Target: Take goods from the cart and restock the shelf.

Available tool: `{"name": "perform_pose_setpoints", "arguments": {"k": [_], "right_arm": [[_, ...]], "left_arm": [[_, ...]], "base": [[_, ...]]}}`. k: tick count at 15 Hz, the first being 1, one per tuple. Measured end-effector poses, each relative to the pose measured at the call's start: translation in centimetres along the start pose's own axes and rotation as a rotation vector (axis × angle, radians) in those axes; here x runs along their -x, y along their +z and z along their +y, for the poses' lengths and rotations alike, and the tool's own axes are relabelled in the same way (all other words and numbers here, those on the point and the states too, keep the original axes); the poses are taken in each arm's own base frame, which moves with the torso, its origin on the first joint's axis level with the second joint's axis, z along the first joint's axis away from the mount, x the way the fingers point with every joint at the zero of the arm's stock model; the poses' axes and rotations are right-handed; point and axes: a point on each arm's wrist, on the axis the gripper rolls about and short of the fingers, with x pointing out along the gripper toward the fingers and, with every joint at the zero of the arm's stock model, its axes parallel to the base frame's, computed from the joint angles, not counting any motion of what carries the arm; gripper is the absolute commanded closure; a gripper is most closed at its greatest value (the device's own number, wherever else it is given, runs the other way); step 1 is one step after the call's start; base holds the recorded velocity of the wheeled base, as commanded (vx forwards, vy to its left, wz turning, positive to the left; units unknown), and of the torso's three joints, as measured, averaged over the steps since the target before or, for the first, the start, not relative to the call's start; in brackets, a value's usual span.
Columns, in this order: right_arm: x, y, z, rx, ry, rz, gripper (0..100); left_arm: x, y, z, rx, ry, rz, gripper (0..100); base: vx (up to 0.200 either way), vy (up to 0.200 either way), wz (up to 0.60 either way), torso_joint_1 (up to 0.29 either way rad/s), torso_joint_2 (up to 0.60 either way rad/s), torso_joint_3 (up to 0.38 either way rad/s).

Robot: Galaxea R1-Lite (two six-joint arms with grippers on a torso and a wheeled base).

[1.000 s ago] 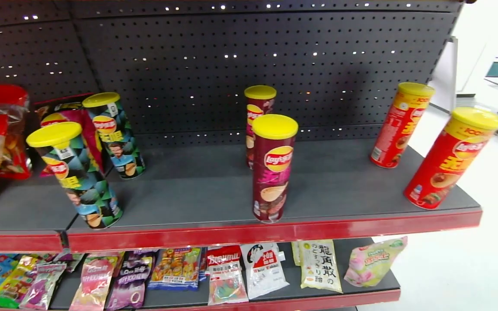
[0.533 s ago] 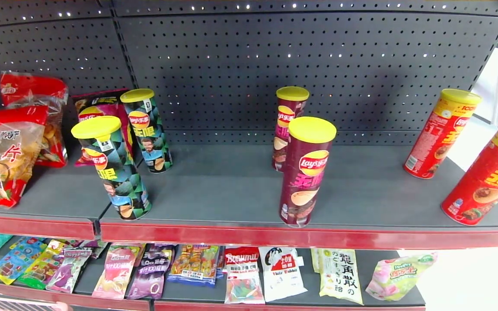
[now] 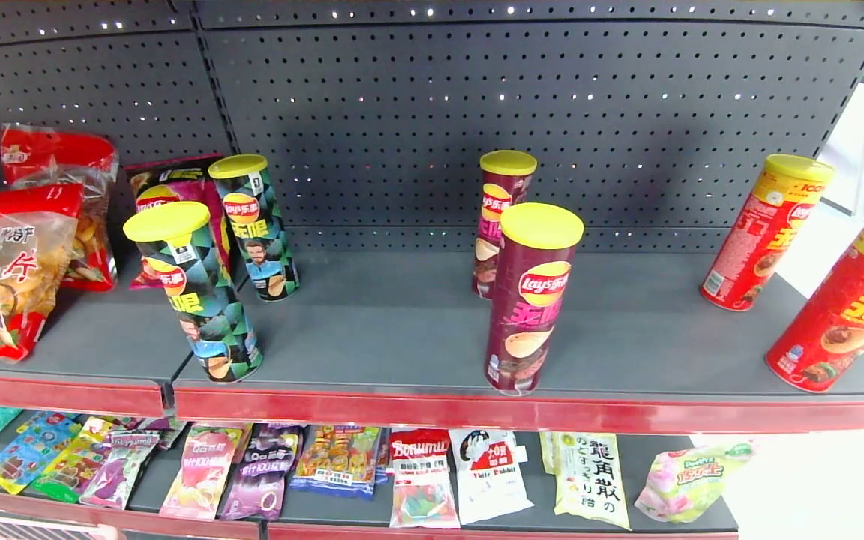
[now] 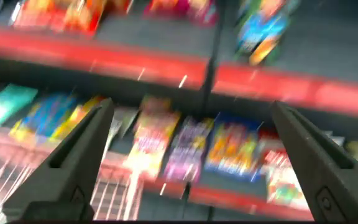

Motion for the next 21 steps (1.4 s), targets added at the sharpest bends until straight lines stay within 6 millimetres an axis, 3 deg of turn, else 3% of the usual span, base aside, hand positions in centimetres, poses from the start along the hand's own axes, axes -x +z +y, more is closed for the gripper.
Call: {"name": "perform_pose_setpoints", "arguments": {"k": [3, 11, 13, 16, 18, 21], "right_arm": [[0.0, 0.0, 0.0, -0.001, 0.0, 0.0, 0], [0.0, 0.2, 0.1, -0.035, 0.024, -0.01, 0], [0.4, 2.5, 0.1, -0.085, 0.062, -0.07, 0], [0.4, 10.0, 0.0, -0.095, 0.197, -0.139, 0], [-2.2, 12.4, 0.2, -0.069, 0.311, -0.036, 0], [-7.2, 13.1, 1.6, -0.041, 0.48, 0.181, 0]], "left_arm": [[-0.1, -1.1, 0.0, -0.009, -0.021, 0.074, 0], [-0.1, -1.3, 0.1, -0.046, 0.008, 0.09, 0], [-0.1, -1.4, 0.1, -0.047, 0.008, 0.09, 0], [-0.1, -1.4, 0.1, -0.047, 0.008, 0.093, 0], [-0.1, -1.4, 0.1, -0.047, 0.008, 0.092, 0], [-0.1, -1.4, 0.1, -0.047, 0.007, 0.092, 0]], "base": [[0.0, 0.0, 0.0, 0.0, 0.0, 0.0], [0.0, 0.0, 0.0, 0.0, 0.0, 0.0], [0.0, 0.0, 0.0, 0.0, 0.0, 0.0], [0.0, 0.0, 0.0, 0.0, 0.0, 0.0], [0.0, 0.0, 0.0, 0.0, 0.0, 0.0], [0.0, 0.0, 0.0, 0.0, 0.0, 0.0]]}}
